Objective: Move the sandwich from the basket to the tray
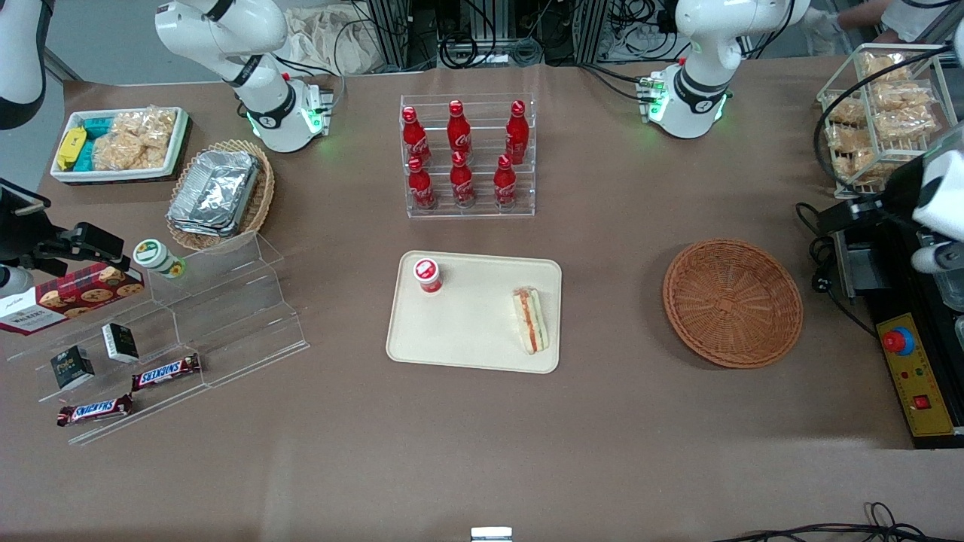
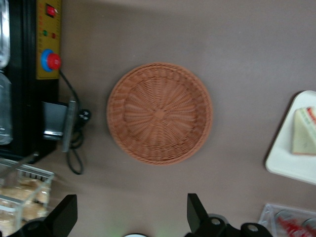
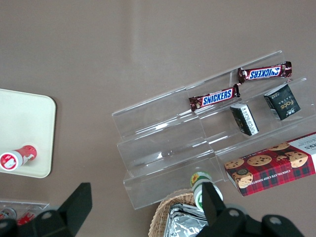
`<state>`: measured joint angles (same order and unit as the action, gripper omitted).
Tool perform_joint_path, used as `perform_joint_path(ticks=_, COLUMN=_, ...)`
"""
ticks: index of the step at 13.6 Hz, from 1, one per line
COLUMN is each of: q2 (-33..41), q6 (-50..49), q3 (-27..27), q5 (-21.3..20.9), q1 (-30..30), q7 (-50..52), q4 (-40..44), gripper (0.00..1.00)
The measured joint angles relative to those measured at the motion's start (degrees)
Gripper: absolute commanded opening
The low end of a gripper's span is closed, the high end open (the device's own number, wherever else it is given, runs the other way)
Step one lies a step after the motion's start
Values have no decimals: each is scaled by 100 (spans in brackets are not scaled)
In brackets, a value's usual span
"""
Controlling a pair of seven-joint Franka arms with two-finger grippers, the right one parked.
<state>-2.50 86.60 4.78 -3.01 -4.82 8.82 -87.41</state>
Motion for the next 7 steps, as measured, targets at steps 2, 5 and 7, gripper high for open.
perform_joint_path(ticks=2, q2=243, q6=2, q3=-433, q5=8, q1=167, q7=-384, q4=-204, gripper=100)
perform_joint_path(ticks=5, q2=444, q6=5, q3=-571, q5=23, q1=169, q7=-691, q4=-396, gripper=100)
perform_joint_path(ticks=7, q2=453, q6=36, q3=-641, q5=32, q1=169, q7=-907, q4=-400, gripper=100)
